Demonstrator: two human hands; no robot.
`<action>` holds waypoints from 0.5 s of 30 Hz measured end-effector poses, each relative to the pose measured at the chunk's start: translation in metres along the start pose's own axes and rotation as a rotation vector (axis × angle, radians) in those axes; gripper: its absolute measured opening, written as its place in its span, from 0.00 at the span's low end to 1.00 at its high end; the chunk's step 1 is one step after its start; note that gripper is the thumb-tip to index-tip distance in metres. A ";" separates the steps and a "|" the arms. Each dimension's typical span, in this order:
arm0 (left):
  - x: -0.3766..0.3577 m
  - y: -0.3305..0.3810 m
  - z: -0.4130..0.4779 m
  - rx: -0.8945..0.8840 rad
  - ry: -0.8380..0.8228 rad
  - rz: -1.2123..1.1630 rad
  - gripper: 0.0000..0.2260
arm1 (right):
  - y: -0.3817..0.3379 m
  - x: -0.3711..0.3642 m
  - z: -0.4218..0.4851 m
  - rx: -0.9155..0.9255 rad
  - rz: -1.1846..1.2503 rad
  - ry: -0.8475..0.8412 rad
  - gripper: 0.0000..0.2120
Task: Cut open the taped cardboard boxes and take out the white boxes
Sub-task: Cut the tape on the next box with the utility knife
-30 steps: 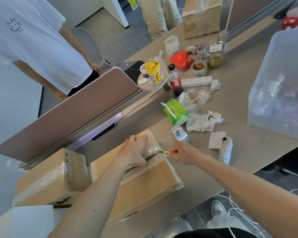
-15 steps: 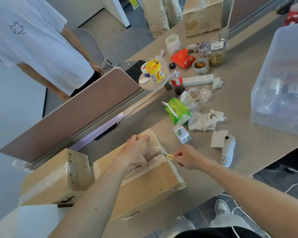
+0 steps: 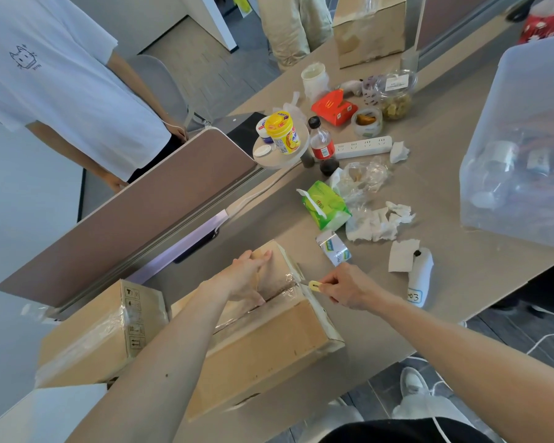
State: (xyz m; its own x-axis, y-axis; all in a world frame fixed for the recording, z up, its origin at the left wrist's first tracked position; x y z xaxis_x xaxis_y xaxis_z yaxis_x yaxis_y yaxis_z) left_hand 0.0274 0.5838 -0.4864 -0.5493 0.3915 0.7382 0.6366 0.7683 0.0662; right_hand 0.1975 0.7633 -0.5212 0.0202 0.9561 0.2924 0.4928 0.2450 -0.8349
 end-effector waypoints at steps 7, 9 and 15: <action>-0.002 -0.003 0.002 -0.013 0.002 -0.066 0.55 | -0.001 -0.016 0.004 0.024 0.001 -0.008 0.19; -0.004 -0.003 0.004 -0.011 -0.002 -0.133 0.53 | 0.000 -0.016 0.004 0.027 -0.007 0.015 0.20; -0.005 -0.006 0.007 0.022 0.007 -0.215 0.44 | 0.001 -0.020 0.003 0.025 -0.007 0.001 0.21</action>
State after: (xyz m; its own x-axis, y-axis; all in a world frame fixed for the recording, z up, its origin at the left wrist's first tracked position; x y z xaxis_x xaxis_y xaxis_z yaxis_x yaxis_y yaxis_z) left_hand 0.0224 0.5809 -0.4954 -0.6672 0.2141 0.7135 0.4932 0.8448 0.2076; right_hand 0.1949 0.7454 -0.5293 0.0181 0.9541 0.2989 0.4708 0.2556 -0.8444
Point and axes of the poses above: each hand's wrist, its own z-axis towards the middle knuckle, its own x-axis out of the back of the hand, y = z × x, the point moved 5 cm from there along z, towards the middle knuckle, and after that the axes turned 6 degrees about -x, right-handed, at the moved point
